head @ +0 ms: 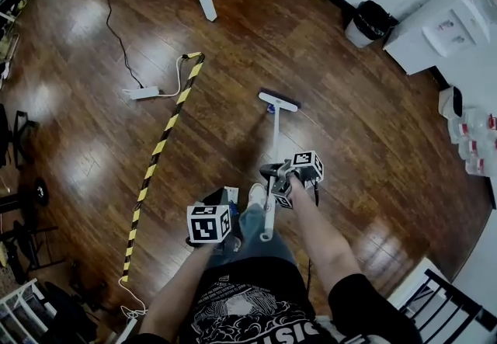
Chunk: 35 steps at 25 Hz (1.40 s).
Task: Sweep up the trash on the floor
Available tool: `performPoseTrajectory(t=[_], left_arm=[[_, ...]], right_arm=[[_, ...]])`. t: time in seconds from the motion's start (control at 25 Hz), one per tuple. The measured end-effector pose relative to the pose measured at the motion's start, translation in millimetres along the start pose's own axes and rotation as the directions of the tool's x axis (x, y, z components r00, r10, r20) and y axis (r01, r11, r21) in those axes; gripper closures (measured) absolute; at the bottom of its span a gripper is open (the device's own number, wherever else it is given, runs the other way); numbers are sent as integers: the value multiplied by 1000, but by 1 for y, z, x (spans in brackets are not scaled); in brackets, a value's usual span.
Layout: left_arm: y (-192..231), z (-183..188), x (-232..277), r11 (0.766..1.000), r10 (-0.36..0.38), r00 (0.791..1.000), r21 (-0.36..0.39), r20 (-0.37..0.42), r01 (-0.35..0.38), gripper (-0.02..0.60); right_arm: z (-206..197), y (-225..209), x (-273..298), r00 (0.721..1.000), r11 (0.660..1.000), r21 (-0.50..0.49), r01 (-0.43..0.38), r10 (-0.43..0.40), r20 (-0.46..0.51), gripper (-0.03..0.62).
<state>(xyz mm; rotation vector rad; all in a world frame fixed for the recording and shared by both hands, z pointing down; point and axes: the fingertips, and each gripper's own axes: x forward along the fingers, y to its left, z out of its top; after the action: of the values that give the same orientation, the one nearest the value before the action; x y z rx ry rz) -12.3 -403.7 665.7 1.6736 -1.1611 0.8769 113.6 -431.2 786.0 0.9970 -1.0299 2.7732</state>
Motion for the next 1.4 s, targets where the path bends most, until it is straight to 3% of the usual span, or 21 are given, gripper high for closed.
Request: performPoseTrajectory(t=[0.44,0.92,1.4], left_arm=[[13,-33,-6,1000,-13,1000,-8,-21,13,577],[75,-93,-52,1000,-14,1000,-22,2,14,577],[133,-189,-95,998,-47,998,-50,36,49,577]], right_arm=[[-36,-27,14,999,1000,12,25,-25,-25,569],[-136,-75,47,996,997,28,65,-63,-62,571],[-249,-164,84,984,990,-6,140,-139,-114,572]])
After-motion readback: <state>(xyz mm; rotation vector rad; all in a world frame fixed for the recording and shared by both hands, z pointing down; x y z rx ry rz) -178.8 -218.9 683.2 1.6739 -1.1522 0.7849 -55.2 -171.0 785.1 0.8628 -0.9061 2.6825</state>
